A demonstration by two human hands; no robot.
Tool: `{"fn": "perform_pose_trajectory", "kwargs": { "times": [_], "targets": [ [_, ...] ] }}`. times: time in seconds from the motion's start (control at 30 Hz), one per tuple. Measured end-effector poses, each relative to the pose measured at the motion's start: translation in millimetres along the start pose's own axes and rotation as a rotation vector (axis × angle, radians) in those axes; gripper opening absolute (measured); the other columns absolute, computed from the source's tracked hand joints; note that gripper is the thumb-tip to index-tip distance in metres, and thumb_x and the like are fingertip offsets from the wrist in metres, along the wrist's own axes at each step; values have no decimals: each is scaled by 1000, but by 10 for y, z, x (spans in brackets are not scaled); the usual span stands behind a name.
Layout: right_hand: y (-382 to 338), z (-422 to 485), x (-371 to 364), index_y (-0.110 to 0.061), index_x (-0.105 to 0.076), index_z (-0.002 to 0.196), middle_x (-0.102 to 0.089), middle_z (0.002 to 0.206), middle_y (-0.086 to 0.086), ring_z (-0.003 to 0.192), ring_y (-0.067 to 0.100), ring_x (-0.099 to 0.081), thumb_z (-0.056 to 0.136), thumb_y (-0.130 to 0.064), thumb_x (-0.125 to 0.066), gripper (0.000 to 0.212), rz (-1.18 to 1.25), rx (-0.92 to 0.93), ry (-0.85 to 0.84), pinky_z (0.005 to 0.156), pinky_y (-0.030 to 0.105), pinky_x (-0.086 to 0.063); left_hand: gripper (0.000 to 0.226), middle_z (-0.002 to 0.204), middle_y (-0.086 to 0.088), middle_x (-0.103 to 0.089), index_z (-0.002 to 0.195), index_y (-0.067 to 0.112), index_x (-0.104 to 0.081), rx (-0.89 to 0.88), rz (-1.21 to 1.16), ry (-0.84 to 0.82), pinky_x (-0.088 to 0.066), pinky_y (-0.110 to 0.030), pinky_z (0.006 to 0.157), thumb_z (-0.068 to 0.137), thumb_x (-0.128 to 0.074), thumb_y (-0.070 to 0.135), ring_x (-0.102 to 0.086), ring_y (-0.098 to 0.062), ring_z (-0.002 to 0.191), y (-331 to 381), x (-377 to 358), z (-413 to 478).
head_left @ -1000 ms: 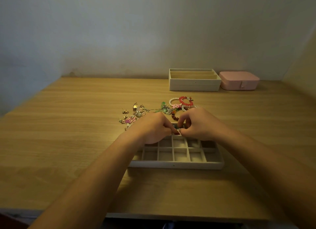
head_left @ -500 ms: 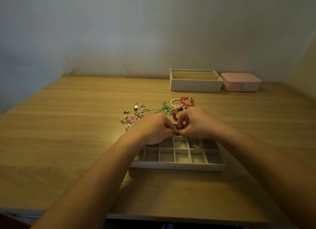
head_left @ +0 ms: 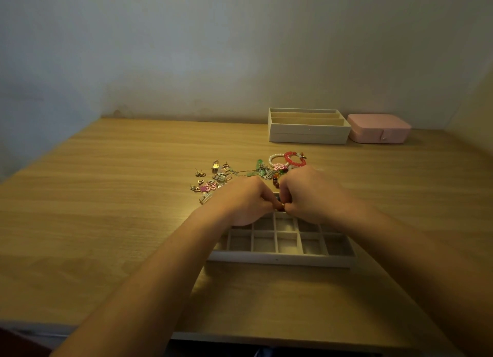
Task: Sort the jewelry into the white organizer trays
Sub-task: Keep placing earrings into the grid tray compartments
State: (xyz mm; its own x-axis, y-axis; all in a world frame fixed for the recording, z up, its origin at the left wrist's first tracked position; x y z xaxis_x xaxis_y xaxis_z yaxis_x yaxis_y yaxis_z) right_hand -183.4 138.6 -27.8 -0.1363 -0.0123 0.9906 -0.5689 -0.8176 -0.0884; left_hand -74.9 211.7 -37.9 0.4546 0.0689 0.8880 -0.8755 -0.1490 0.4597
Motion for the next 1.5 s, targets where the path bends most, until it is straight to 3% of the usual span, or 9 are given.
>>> {"fn": "perform_pose_trajectory", "kwargs": {
  "times": [0.13, 0.33, 0.63, 0.77, 0.97, 1.13, 1.5],
  "targets": [
    [48, -1, 33, -28, -69, 88, -61, 82, -11, 78, 10, -59, 85, -27, -75, 7, 27, 27, -42, 68, 32, -57, 22, 63, 23, -52, 103, 39, -77, 2, -1, -1, -35, -26, 56, 93, -62, 29, -45, -4, 60, 8, 12, -2],
    [90, -12, 40, -25, -78, 98, -66, 84, -10, 80, 6, -60, 92, -25, -70, 10, 72, 56, -131, 74, 32, -59, 21, 62, 24, -51, 105, 39, -77, -6, -10, 1, -33, -24, 54, 94, -62, 30, -43, -4, 58, 11, 13, -8],
    [55, -6, 42, -22, -71, 96, -65, 95, -2, 88, 15, -62, 93, -19, -68, 5, -4, 50, -115, 82, 39, -59, 19, 61, 23, -51, 106, 38, -77, -9, -38, -19, -32, -23, 52, 96, -62, 31, -42, -4, 57, 16, 6, -21],
    [51, -17, 41, -24, -75, 101, -69, 97, -3, 91, 15, -64, 93, -22, -70, 9, 2, 87, -125, 84, 38, -58, 21, 65, 25, -53, 104, 40, -77, -1, -22, -9, -38, -26, 61, 93, -62, 30, -48, -6, 65, -7, 3, -8],
    [121, 15, 43, -25, -76, 113, -67, 100, -9, 94, 10, -61, 97, -18, -65, 20, 57, 74, -262, 82, 27, -52, 21, 63, 25, -51, 106, 40, -76, 2, -24, -25, -34, -23, 53, 95, -61, 31, -42, -4, 57, 5, 7, -11],
    [197, 46, 6, -26, -75, 110, -70, 108, -5, 97, 12, -63, 97, -28, -66, 16, 78, 14, -236, 87, 34, -57, 22, 66, 23, -51, 107, 39, -76, 13, -31, -35, -33, -23, 52, 96, -60, 29, -42, -4, 58, 16, 12, -23],
    [188, 30, -19, -22, -77, 96, -71, 85, -5, 81, 10, -66, 96, -30, -68, 13, 206, -59, -136, 77, 36, -62, 22, 66, 19, -55, 107, 37, -76, 14, -30, -51, -34, -24, 53, 96, -59, 29, -45, -4, 59, 36, 19, -18]
  ]
}}
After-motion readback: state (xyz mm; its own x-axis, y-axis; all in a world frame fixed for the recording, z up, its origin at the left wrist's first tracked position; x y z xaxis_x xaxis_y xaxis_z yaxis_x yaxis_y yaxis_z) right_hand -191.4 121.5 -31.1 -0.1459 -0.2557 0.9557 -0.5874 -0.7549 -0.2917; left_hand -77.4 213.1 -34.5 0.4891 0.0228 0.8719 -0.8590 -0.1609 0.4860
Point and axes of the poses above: each hand's wrist, its own z-axis towards the middle knuckle, its own x-axis out of the back of the hand, y = z × x, the point moved 4 cm from there along z, towards the middle knuckle
